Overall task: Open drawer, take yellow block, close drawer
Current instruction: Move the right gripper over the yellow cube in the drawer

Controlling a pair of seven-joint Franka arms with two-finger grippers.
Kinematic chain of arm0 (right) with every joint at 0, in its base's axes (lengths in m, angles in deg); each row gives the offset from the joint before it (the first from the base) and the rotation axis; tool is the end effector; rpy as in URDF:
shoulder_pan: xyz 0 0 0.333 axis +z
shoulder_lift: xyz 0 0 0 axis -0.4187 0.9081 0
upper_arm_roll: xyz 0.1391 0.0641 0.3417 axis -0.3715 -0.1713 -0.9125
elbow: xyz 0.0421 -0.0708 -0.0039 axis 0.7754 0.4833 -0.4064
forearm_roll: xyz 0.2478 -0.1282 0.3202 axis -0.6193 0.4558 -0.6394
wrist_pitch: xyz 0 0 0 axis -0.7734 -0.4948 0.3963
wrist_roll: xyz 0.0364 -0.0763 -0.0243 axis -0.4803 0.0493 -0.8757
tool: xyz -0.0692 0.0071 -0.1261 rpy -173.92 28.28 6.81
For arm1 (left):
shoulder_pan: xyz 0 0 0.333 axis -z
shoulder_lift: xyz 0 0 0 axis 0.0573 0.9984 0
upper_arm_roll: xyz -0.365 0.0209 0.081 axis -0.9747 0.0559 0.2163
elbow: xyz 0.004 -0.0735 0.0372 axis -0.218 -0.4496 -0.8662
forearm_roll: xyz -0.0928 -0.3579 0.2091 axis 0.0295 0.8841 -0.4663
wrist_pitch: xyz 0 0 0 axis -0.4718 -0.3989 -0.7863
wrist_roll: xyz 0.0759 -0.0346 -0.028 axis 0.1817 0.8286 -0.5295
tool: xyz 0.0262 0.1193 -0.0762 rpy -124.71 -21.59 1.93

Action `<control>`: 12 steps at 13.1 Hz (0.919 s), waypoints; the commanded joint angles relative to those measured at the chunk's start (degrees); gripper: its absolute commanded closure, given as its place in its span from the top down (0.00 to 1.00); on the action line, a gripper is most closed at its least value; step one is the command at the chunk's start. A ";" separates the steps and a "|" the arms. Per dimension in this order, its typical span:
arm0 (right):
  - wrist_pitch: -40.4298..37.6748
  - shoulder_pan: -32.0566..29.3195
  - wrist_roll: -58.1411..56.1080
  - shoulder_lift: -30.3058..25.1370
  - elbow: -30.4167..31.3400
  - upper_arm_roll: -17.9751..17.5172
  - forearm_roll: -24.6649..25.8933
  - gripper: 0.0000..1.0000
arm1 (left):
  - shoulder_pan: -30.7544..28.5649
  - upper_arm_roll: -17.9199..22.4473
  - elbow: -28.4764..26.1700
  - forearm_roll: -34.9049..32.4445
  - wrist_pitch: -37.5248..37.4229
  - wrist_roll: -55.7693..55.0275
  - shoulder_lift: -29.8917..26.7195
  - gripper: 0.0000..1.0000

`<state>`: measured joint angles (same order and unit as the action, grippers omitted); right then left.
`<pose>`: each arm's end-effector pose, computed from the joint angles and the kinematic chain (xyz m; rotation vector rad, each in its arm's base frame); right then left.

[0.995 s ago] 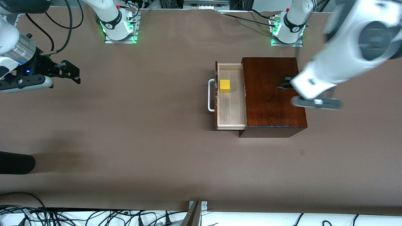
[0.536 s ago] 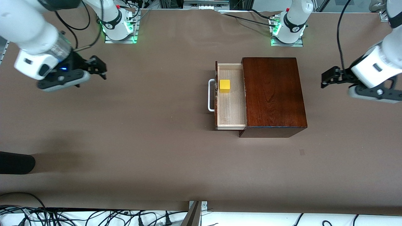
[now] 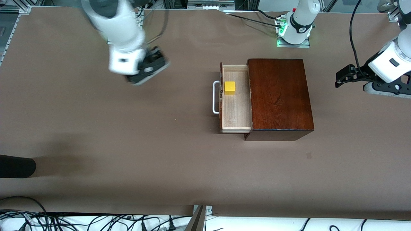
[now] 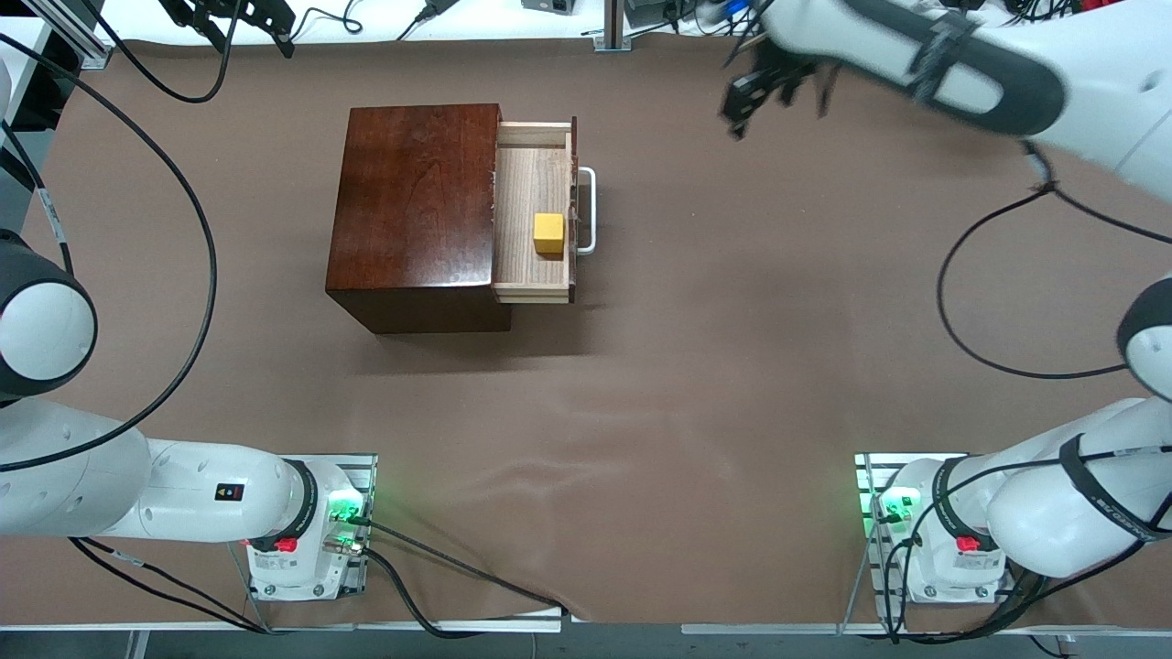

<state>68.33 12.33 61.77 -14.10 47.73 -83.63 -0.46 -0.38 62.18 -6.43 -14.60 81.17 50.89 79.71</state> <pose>0.5151 0.3958 0.5435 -2.9309 -1.1135 0.1084 0.5978 -0.0363 0.6089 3.1187 -0.1729 -0.0787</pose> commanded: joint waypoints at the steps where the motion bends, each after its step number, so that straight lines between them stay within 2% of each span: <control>1: -0.56 7.80 -2.05 7.76 -9.32 0.28 0.11 1.00 | 0.26 0.34 -0.63 -0.80 -0.53 0.99 -0.88 1.00; 3: 1.71 13.43 -5.99 14.17 -15.91 0.28 0.55 1.00 | 0.26 0.08 -0.54 -0.80 -0.62 0.90 -0.88 1.00; 5: 5.23 16.78 -9.68 18.84 -19.45 0.28 0.81 1.00 | 0.26 0.08 -0.45 -0.80 -0.62 0.90 -0.88 1.00; 9: 14.98 18.55 -24.61 24.04 -19.55 0.36 0.99 1.00 | 0.35 -0.27 0.16 -0.80 -0.71 0.90 -0.88 1.00; 12: 15.88 18.82 -29.19 27.11 -21.03 0.37 4.06 1.00 | 0.44 -0.27 0.34 -0.80 -0.97 0.90 -0.70 1.00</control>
<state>84.48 30.37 36.12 10.60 30.03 -83.79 1.67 -0.08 62.01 -6.38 -14.61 81.08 50.89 79.59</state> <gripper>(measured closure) 0.000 0.000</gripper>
